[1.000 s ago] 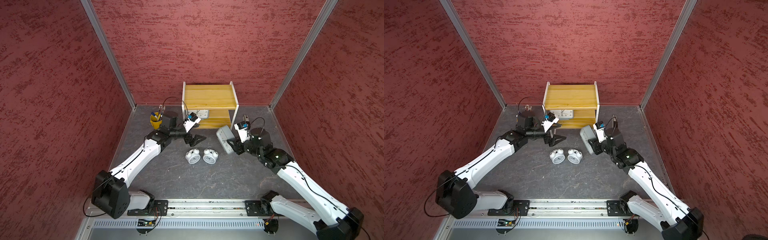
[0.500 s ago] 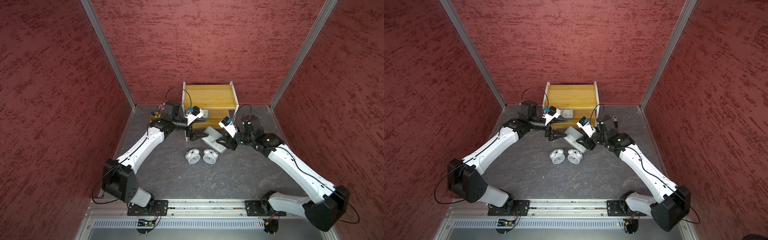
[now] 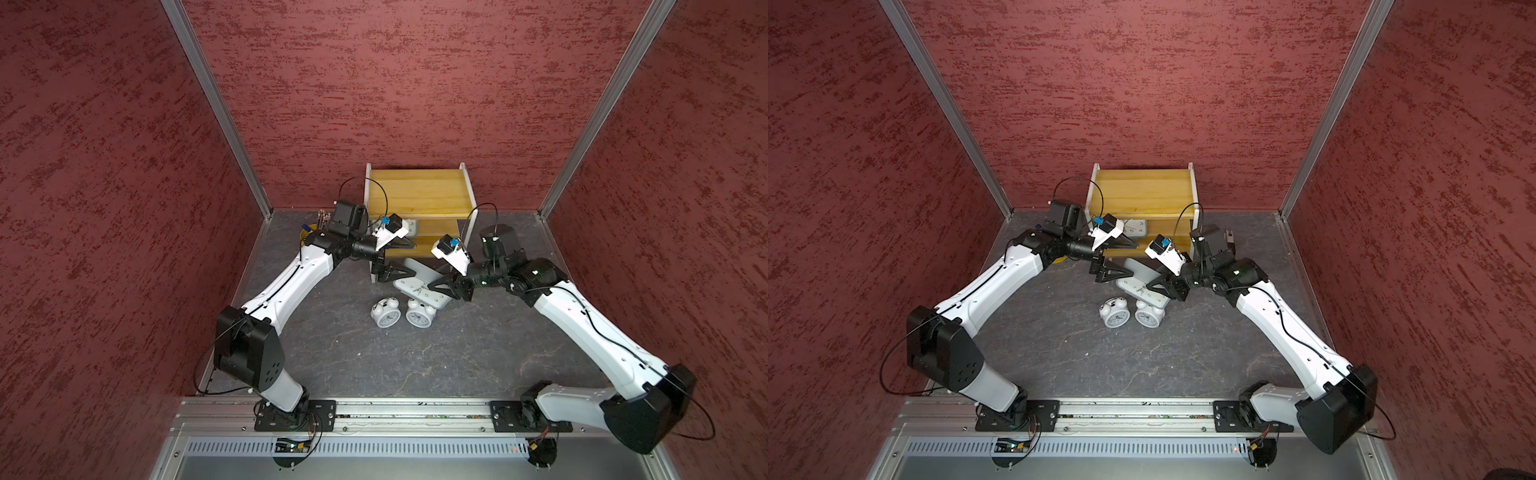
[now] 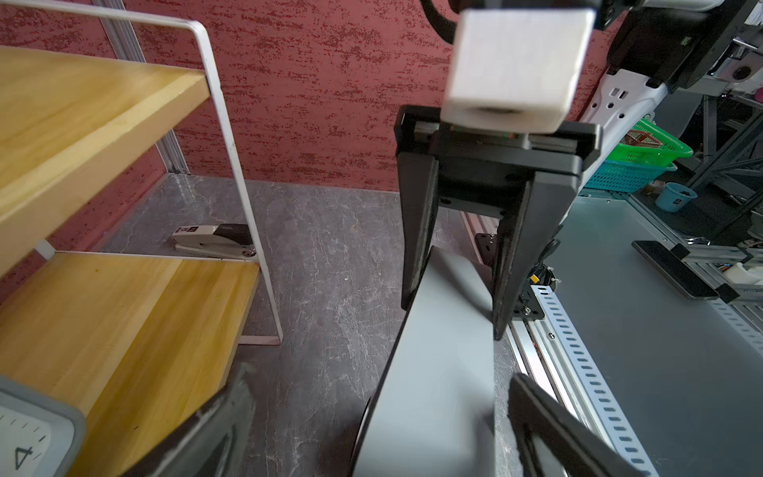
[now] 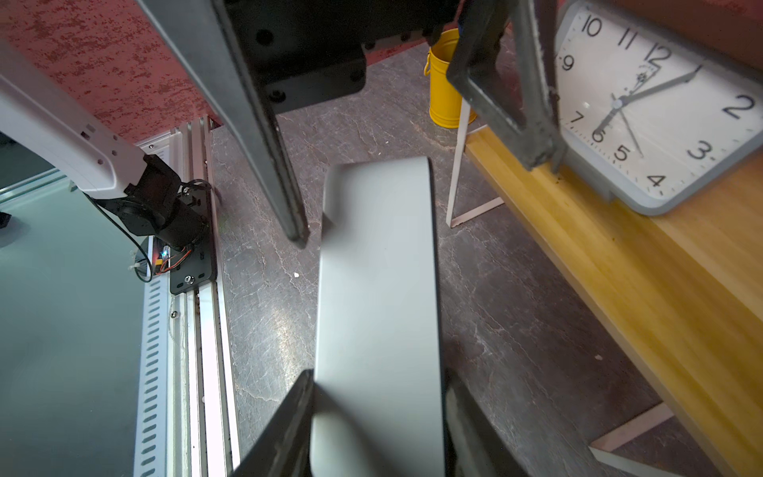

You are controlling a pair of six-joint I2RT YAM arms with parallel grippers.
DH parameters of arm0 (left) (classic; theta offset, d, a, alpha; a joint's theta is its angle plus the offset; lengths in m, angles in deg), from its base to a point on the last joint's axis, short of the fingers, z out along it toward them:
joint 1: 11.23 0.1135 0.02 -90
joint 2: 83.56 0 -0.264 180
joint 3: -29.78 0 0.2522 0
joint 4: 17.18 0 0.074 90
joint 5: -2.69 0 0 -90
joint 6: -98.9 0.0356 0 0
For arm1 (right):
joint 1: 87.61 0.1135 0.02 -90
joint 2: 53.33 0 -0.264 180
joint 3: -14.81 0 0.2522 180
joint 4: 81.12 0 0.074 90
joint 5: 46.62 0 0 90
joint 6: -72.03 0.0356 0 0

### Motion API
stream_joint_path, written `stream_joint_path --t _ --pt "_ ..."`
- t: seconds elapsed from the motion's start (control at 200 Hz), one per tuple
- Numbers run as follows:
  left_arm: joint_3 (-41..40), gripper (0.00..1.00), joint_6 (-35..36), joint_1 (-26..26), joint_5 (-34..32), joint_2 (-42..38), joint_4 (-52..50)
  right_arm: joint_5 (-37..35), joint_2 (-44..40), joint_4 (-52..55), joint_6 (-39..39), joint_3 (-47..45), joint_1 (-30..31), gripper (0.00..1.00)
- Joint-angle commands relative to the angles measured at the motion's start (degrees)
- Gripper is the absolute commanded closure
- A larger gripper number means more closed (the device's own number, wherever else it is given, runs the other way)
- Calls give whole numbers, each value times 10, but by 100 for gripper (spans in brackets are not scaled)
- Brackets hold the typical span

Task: Place the alarm clocks on the shelf by style
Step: Pick up the alarm from the center of the board.

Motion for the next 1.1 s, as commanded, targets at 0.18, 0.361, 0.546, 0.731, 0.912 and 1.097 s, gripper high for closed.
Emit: stream_joint_path --t 0.18,0.361,0.546,0.731,0.912,1.097 --pt "20 10 66 -6 10 19 -84 23 3 -7 -16 27 -1 73" --pt "28 14 84 -6 13 27 -120 25 7 -4 -18 29 -1 73" --pt "32 18 94 -7 13 33 -139 24 8 -5 -17 29 -1 73" --pt "32 21 96 -7 9 38 -139 22 5 -6 -15 28 -1 73" --pt "33 51 96 -6 10 38 -139 15 5 -6 -15 27 -1 72" --pt "26 75 89 -3 15 23 -121 -18 -1 -46 9 5 -1 68"
